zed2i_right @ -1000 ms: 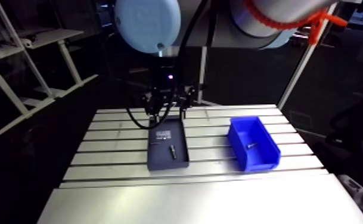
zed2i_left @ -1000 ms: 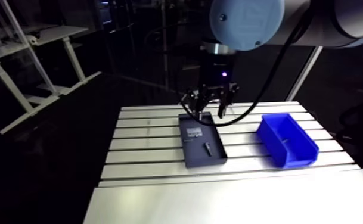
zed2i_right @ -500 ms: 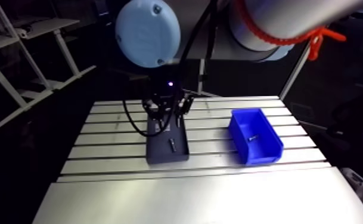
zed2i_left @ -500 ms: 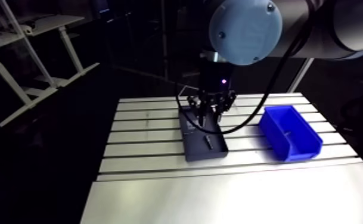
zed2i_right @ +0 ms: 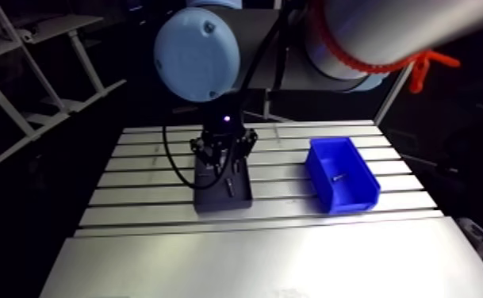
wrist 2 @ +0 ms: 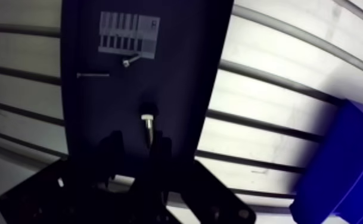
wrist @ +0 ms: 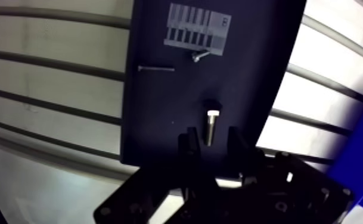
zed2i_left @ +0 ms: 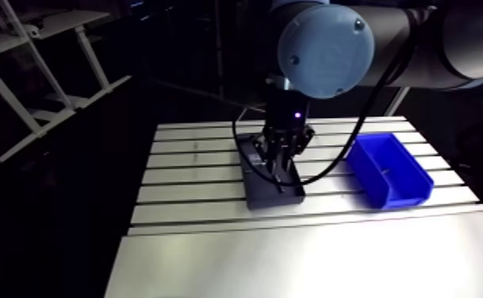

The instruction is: Pick up the M10 bolt from the tray and put it into the blue bin.

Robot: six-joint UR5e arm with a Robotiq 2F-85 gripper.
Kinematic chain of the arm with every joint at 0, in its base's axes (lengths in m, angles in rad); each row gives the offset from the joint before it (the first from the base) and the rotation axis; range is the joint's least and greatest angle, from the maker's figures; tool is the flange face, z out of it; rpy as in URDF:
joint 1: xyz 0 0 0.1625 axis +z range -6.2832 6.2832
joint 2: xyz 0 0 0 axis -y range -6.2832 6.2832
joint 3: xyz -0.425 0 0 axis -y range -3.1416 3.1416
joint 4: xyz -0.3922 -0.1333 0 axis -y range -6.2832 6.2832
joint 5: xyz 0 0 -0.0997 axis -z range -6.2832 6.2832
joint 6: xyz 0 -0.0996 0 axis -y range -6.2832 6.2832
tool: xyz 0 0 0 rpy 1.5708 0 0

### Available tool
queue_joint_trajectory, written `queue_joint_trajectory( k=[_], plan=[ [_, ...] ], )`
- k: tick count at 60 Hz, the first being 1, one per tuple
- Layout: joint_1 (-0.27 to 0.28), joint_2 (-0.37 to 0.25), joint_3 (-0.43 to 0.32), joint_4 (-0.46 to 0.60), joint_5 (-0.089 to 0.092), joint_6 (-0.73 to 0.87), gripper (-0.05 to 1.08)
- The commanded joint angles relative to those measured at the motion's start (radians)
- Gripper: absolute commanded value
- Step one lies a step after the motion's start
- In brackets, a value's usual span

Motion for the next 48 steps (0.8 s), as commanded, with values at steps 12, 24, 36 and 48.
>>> queue_joint_trajectory(
  k=[12,24,36,48],
  plan=[
    [-0.001,0.018,0.007,-0.025,-0.004,0.006,0.66],
    [-0.001,0.018,0.01,-0.025,-0.004,0.006,0.66],
    [-0.001,0.018,0.018,-0.025,-0.004,0.005,0.66],
    [0.0,0.019,0.024,-0.027,-0.004,0.005,0.66]
  ],
)
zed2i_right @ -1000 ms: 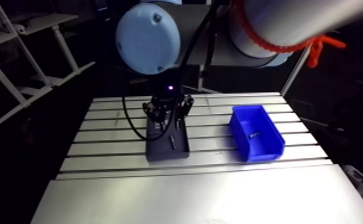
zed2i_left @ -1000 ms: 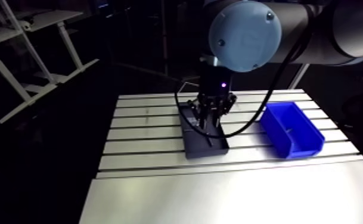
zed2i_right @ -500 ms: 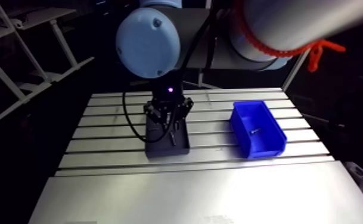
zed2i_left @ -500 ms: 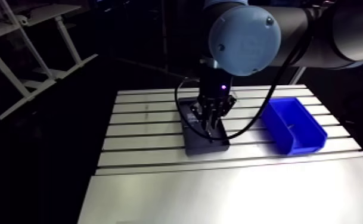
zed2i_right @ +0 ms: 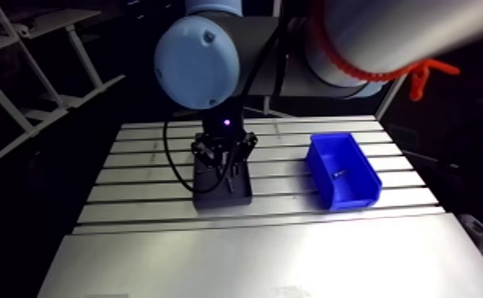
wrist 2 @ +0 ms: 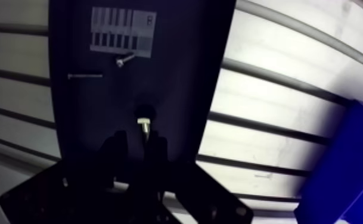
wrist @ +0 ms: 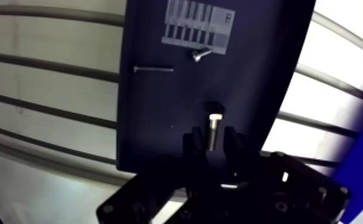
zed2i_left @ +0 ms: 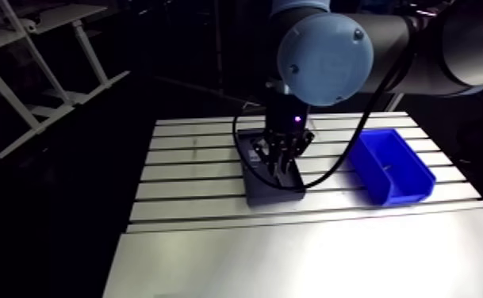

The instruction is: Pick up the M10 bolt from the tray and put it into the blue bin.

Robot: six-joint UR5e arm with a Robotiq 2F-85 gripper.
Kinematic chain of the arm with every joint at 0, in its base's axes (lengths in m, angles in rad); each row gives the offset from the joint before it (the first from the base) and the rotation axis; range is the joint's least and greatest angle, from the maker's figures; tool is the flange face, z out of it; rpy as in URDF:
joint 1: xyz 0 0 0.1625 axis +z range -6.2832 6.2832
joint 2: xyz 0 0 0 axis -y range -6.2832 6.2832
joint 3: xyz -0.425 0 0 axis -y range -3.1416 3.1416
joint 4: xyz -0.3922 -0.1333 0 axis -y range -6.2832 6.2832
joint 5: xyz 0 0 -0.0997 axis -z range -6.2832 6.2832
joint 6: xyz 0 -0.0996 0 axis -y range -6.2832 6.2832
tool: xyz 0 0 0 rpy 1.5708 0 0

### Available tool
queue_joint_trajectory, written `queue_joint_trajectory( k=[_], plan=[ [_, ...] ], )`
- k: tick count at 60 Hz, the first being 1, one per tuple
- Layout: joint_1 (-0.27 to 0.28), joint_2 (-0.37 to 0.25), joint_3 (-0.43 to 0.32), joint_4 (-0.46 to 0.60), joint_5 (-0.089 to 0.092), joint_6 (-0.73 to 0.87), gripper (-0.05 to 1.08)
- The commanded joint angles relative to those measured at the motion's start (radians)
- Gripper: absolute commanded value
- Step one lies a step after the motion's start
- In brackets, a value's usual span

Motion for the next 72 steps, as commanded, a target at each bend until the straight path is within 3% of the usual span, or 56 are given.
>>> queue_joint_trajectory(
  k=[1,72],
  plan=[
    [0.001,0.001,0.006,-0.001,0.0,0.0,0.66],
    [-0.003,0.016,0.018,-0.03,-0.001,-0.002,0.66]
  ],
)
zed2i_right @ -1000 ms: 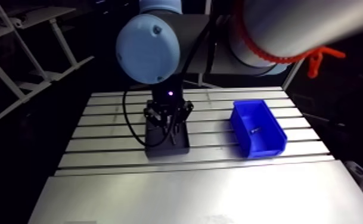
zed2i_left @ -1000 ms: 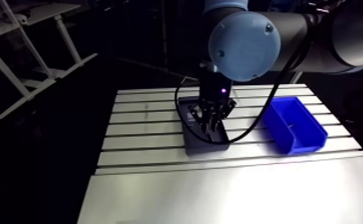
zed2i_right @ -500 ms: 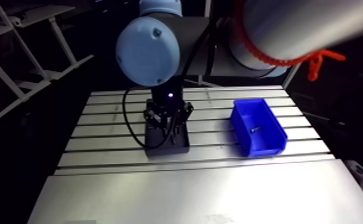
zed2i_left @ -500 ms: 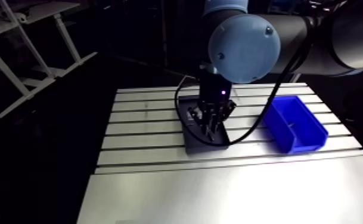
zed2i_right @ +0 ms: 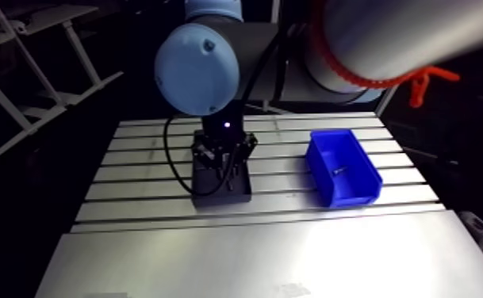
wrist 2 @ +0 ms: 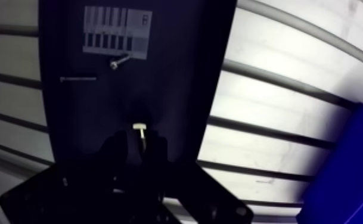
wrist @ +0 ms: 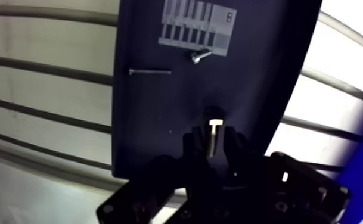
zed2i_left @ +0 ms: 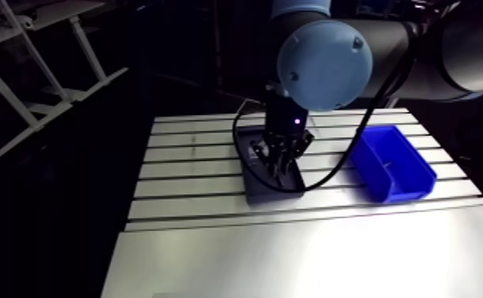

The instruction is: Pick up the M10 bolt from the tray and put it into the blue bin.

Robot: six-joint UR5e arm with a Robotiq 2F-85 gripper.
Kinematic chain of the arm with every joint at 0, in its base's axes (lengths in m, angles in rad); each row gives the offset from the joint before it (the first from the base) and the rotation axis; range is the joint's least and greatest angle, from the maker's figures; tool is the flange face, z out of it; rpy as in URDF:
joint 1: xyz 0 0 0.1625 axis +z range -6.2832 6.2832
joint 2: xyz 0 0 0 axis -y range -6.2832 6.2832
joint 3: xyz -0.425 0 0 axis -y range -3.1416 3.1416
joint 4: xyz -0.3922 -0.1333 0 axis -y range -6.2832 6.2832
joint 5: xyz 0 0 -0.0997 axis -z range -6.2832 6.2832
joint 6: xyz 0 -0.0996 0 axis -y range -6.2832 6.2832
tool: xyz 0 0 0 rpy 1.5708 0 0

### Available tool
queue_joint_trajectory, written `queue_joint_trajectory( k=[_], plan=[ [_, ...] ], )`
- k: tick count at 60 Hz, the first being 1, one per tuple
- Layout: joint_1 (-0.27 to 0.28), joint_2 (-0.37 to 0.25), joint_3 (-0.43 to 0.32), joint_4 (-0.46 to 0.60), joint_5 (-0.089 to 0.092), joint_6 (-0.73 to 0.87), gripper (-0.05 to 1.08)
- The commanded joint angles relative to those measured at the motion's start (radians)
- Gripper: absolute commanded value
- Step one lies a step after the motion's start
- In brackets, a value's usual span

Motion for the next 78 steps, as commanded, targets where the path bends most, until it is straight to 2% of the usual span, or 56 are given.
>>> queue_joint_trajectory(
  k=[1,78],
  plan=[
    [0.001,0.001,0.005,-0.001,-0.001,0.0,0.66],
    [-0.002,0.014,0.01,-0.007,0.0,0.002,0.7]
  ],
)
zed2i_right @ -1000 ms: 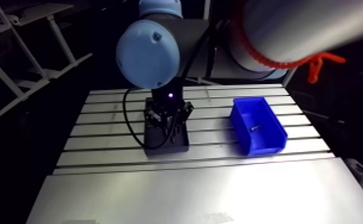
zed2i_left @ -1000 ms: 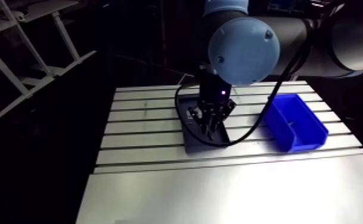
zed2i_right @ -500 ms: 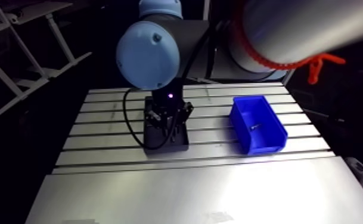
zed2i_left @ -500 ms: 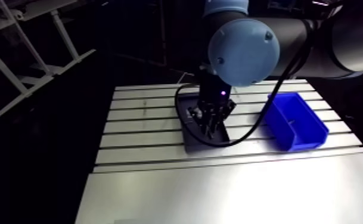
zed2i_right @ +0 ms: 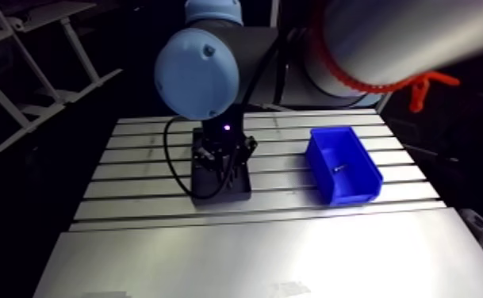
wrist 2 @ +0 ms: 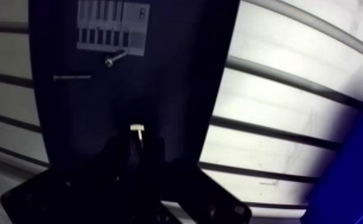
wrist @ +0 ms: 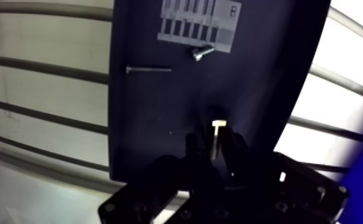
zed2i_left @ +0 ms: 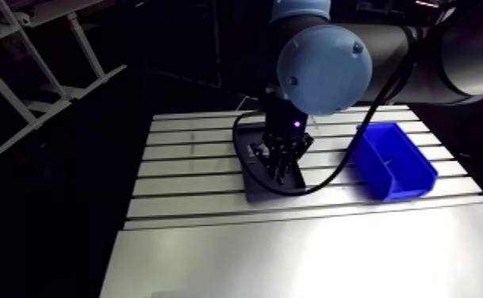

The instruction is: Pick up the M10 bolt from the tray and put it into the blue bin.

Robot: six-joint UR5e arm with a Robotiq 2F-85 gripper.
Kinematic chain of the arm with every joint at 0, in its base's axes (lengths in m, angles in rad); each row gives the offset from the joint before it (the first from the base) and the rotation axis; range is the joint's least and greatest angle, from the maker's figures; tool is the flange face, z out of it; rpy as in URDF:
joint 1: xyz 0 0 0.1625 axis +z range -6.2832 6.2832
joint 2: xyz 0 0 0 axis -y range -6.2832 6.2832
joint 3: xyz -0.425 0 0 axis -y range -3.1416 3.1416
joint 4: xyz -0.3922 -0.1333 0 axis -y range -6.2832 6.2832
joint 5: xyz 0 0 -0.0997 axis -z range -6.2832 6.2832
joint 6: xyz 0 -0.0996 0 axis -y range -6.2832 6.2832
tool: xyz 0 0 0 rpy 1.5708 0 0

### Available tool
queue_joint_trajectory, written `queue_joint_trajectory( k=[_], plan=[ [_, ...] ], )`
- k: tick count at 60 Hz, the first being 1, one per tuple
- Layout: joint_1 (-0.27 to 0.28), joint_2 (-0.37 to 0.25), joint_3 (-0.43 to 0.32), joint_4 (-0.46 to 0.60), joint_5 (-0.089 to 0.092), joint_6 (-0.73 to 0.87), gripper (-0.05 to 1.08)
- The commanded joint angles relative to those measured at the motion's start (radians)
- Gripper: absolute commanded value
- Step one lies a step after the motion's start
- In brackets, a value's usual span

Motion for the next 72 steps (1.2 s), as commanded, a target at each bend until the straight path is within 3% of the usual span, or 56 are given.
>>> queue_joint_trajectory(
  k=[1,36,72],
  plan=[
    [0.0,0.001,-0.001,0.0,0.0,0.0,0.7],
    [0.0,0.001,0.001,0.0,0.0,-0.001,0.72],
    [0.0,0.001,0.001,0.0,0.0,-0.001,0.85]
  ],
)
